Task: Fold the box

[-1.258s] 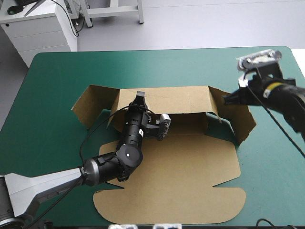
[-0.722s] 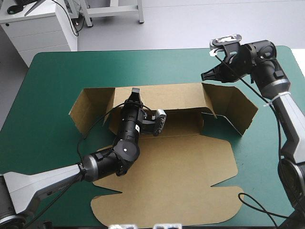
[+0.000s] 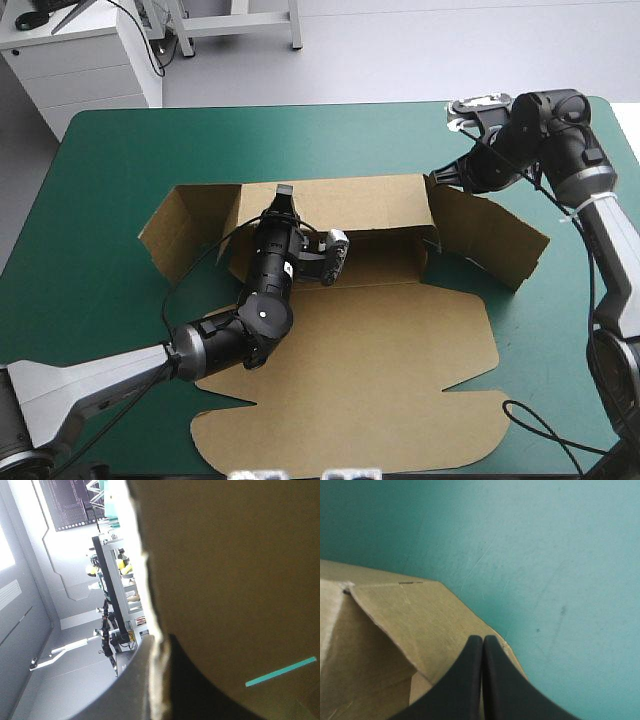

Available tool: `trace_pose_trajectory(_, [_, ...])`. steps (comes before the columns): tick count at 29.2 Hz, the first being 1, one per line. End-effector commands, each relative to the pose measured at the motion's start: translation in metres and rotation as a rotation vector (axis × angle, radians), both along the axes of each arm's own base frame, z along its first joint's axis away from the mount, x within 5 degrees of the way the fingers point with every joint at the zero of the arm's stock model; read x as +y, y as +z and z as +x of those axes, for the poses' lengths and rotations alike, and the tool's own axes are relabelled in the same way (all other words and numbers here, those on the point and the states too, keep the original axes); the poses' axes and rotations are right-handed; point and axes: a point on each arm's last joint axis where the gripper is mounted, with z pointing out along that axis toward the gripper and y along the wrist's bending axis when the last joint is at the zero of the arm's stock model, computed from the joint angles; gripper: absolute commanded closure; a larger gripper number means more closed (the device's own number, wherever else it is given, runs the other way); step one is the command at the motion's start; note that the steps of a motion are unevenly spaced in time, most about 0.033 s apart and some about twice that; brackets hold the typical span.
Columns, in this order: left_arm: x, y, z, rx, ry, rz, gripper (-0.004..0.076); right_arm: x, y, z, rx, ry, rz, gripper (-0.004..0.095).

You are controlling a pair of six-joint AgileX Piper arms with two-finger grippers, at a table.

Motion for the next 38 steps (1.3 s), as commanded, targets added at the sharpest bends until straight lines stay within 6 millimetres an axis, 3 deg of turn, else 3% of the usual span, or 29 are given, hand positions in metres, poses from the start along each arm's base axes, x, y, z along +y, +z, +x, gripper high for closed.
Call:
trace_pose_trajectory(1, [0.001,0.026,0.000,-0.129,-0.020,0.000,0.0731,-0.003,0.004,-0.015,0.011,0.017,0.016,0.0922])
trace_pose_trajectory(4, [0.001,0.026,0.000,-0.130,-0.019,0.000,0.0731,-0.003,-0.003,-0.028,0.042,0.052,0.027,0.0922])
trace_pose_trajectory(11, [0.001,0.026,0.000,-0.130,-0.019,0.000,0.0731,-0.005,0.005,-0.052,0.027,0.079,0.040,0.0922])
trace_pose_trajectory(22, [0.001,0.026,0.000,-0.130,-0.019,0.000,0.0731,0.008,0.013,-0.060,0.024,0.143,0.196,0.0922])
trace_pose_trajectory(30, [0.001,0.026,0.000,-0.129,-0.020,0.000,0.0731,0.012,-0.016,-0.073,0.104,0.206,0.234,0.0922])
trace_pose_trajectory(38, [0.001,0.026,0.000,-0.126,-0.019,-0.012,0.0731,0.014,-0.043,-0.083,-0.036,0.214,0.304,0.0922])
